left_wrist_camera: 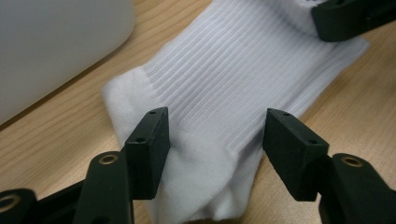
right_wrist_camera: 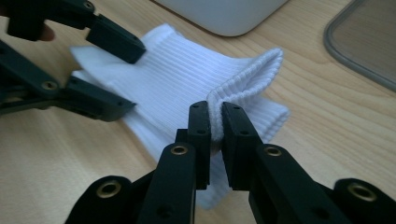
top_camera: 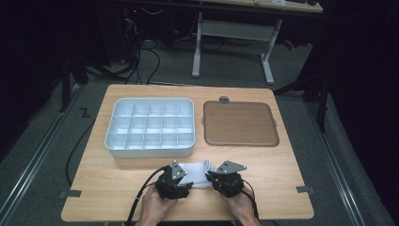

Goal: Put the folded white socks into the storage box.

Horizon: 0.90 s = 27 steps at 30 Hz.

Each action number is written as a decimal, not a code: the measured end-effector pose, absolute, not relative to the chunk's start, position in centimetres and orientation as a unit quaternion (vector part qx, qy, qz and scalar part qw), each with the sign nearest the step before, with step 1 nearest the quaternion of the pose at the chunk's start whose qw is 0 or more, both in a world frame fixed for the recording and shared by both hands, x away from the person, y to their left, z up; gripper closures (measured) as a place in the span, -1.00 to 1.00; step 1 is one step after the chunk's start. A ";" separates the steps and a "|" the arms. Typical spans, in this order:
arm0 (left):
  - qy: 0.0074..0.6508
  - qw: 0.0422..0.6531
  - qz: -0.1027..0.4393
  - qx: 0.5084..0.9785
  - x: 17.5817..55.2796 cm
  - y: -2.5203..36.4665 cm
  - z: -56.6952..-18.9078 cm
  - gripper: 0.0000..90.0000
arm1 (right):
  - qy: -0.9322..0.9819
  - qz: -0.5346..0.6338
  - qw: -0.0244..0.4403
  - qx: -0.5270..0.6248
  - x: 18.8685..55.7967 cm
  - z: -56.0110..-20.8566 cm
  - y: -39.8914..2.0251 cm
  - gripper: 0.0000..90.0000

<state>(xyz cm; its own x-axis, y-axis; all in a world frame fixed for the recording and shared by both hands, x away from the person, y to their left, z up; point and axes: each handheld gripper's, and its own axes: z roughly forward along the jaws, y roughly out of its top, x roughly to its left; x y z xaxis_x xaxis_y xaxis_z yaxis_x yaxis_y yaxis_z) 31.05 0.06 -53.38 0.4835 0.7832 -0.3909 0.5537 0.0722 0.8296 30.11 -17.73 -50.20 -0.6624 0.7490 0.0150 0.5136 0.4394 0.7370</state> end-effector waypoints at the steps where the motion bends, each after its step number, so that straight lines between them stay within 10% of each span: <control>1: 0.498 0.538 0.109 0.671 31.0 0.0 -53.4 -0.07 | 0.833 0.370 0.158 0.380 29.9 -50.2 -17.7 0.84; 27: 0.509 0.583 0.083 0.628 31.7 2.3 -50.9 -0.05 | 0.806 0.381 0.190 0.410 29.2 -49.5 -19.0 0.58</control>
